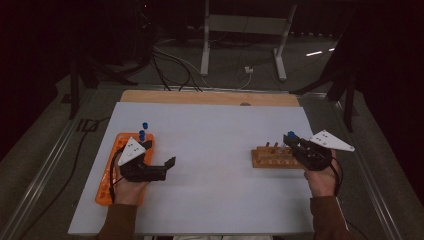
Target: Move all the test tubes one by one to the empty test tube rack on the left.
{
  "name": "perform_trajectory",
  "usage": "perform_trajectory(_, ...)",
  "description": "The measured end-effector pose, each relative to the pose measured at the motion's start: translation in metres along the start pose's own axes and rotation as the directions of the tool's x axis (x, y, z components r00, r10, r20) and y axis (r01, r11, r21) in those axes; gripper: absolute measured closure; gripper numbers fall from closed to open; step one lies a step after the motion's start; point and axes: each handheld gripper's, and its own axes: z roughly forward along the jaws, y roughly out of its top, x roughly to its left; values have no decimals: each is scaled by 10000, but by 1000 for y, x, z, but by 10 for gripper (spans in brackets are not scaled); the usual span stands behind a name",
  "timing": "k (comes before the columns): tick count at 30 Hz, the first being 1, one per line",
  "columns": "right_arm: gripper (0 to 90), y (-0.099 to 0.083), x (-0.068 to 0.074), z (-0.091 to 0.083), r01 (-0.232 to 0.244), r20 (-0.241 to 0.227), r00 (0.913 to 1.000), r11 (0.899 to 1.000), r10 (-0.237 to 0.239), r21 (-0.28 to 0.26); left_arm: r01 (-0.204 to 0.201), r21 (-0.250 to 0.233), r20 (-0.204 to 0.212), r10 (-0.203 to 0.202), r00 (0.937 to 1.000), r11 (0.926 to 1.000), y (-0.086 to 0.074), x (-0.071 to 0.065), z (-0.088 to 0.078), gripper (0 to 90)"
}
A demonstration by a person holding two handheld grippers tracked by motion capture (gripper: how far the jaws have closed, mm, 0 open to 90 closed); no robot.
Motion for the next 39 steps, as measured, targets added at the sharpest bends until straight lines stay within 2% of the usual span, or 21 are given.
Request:
perform_trajectory(7,765,6,4,-3,-15,-175,9998,9999,12,-136,-13,2,-12,13,10000,10000,0,0,0,8)
perform_trajectory(13,765,9,15,0,171,-580,9982,9998,-173,-43,-34,-18,-17,34,10000,10000,1,-1,0,8)
perform_trajectory(19,765,10,27,5,123,-1070,9942,9999,-120,23,-61,-103,-60,61,10000,9999,1,-2,0,8)
perform_trajectory(25,765,15,40,10,132,-1677,9858,9999,-130,-2,-152,-145,-115,150,9998,9998,1,-7,2,9)
perform_trajectory(30,764,17,55,18,534,-2032,9779,9984,-488,169,-236,-185,-97,235,9997,9995,2,-12,5,8)
perform_trajectory(34,764,18,67,25,747,-2283,9713,9968,-666,271,-118,-416,85,122,9999,9991,6,-18,7,8)
perform_trajectory(39,764,20,81,37,833,-2598,9630,9959,-711,362,-251,-561,249,265,9993,9981,12,-28,14,8)
